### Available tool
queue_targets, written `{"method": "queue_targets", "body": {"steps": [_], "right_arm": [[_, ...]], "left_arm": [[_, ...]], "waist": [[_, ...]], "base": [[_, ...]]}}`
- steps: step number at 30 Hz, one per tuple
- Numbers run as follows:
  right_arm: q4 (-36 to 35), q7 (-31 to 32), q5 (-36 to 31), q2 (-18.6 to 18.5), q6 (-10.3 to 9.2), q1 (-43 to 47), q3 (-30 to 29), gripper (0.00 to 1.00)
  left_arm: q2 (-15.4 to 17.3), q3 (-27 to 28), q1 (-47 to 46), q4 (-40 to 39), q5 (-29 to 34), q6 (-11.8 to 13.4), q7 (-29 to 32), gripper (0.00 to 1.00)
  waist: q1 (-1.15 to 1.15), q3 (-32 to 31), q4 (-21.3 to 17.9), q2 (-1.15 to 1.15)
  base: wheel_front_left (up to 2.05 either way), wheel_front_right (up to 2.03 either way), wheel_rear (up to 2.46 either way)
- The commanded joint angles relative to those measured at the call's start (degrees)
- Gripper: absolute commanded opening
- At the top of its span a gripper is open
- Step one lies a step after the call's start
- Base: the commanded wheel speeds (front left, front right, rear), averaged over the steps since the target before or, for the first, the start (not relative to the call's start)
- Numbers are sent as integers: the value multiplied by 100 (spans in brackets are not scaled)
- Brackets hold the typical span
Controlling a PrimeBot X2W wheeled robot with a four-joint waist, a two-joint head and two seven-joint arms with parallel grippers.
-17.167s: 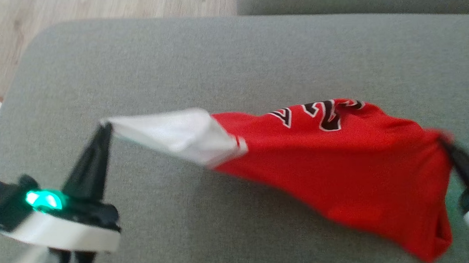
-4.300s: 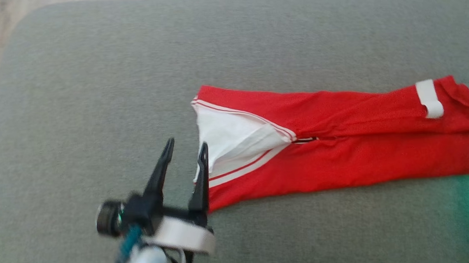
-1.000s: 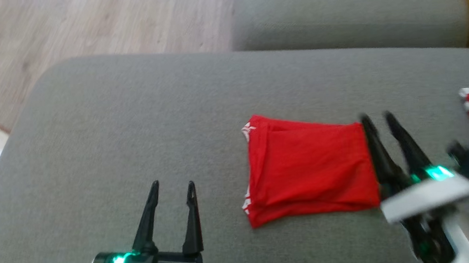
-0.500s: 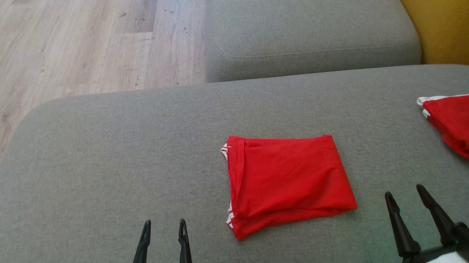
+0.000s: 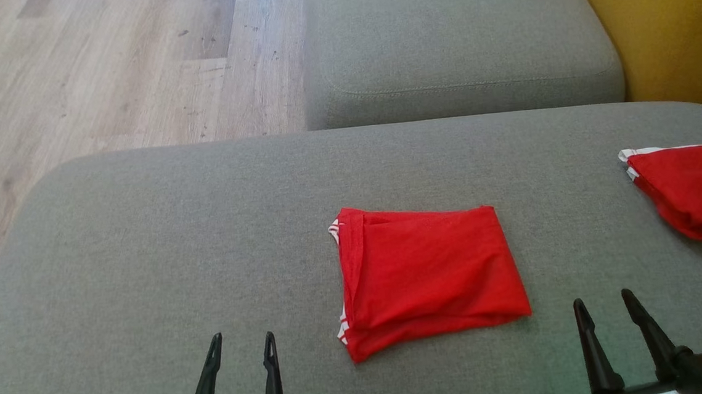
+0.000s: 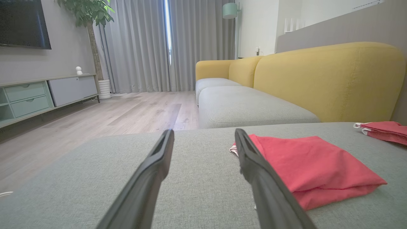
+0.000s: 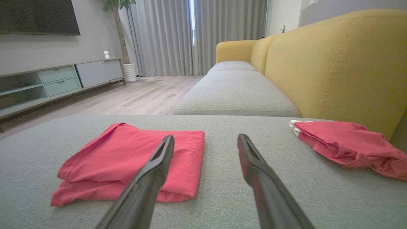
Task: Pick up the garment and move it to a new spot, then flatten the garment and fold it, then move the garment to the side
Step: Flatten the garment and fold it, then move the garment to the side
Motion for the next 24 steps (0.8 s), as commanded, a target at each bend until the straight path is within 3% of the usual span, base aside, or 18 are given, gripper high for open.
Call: {"method": "queue_targets", "body": {"steps": [1, 24], "right_arm": [[-186, -78, -75, -63, 37, -120, 69, 100], [-215, -78, -184, 4, 37, -102, 50, 100]], "left_arm": [[-22, 197, -128, -173, 65, -33, -29, 100], [-55, 203, -146, -285, 157, -60, -29, 100]], "waist": [[0, -9, -1, 0], [0, 105, -16, 0]], "base": [[0, 0, 0], [0, 0, 0]]}}
